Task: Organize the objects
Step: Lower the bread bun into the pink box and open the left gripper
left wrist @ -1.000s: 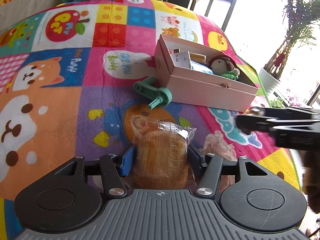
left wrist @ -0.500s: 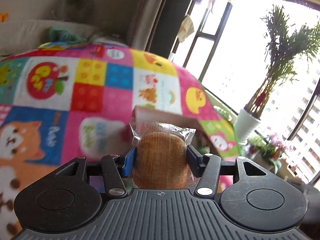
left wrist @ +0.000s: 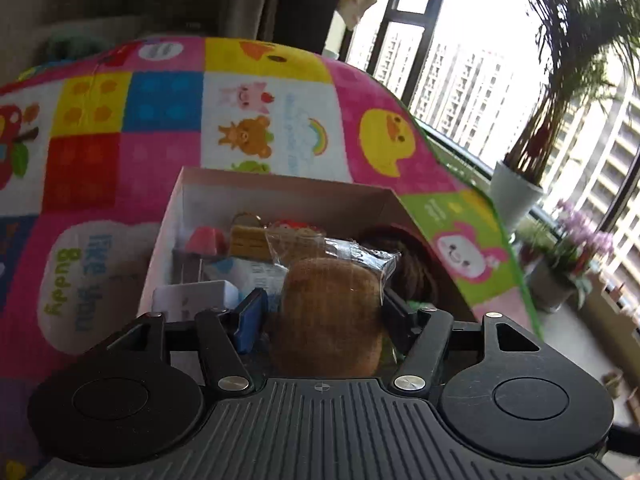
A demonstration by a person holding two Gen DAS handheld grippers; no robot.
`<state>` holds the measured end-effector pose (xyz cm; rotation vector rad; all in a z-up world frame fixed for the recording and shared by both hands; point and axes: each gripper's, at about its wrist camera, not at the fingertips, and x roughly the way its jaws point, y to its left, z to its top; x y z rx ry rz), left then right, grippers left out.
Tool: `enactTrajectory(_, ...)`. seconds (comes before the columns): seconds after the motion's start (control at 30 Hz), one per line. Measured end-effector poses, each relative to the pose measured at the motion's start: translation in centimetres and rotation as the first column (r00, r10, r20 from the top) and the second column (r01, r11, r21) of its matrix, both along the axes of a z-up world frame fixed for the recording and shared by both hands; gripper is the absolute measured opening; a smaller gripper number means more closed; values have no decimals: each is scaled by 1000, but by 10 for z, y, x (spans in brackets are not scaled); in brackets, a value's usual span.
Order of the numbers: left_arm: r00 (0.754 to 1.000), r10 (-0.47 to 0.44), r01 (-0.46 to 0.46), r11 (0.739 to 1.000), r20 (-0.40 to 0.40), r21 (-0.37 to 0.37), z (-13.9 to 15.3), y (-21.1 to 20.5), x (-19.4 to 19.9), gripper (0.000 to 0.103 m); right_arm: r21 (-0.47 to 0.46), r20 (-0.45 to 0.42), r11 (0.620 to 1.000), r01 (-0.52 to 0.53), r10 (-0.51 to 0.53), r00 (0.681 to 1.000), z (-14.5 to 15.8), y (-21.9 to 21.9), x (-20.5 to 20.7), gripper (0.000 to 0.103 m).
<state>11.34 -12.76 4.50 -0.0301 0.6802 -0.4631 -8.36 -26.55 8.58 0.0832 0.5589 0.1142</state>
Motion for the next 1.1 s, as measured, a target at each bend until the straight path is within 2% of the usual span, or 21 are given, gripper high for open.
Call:
enactTrajectory(0.07,999,-12,10,998,30,58,1,-1,-6,69,9,-10,1000,10,-9,1000,-3,-4,3,63)
enactTrajectory(0.27,998,-38,36,999,52,38,17,13,-18,67,-1,-20,1000,2,-2,1000,-5,-4,11,63)
enactTrajectory(0.43,996,-92,92,993,-2,77,18,16,-21,67,-20,-37,1000,14,-15,999,-6,-6,16,63)
enactTrajectory(0.5,994,-111,110,988,4,104,17,14,-22,67,-20,-45,1000,20,-21,999,-6,-7,19,63)
enactTrajectory(0.67,997,-78,78,997,23,1,33,36,-32,66,-13,-33,1000,18,-18,999,2,-5,17,63)
enactTrajectory(0.8,996,-52,61,991,71,-117,49,64,-48,62,8,4,1000,6,-6,1000,31,-12,29,63)
enactTrajectory(0.87,996,-63,72,985,62,-156,52,72,-50,62,33,43,999,2,-3,999,53,-16,40,63)
enactTrajectory(0.93,997,-33,44,986,73,-163,56,81,-54,62,56,80,998,-3,-1,997,73,-17,55,63)
enactTrajectory(1.1,996,12,9,973,91,-230,58,114,-76,62,95,141,995,6,-19,990,114,-13,114,63)
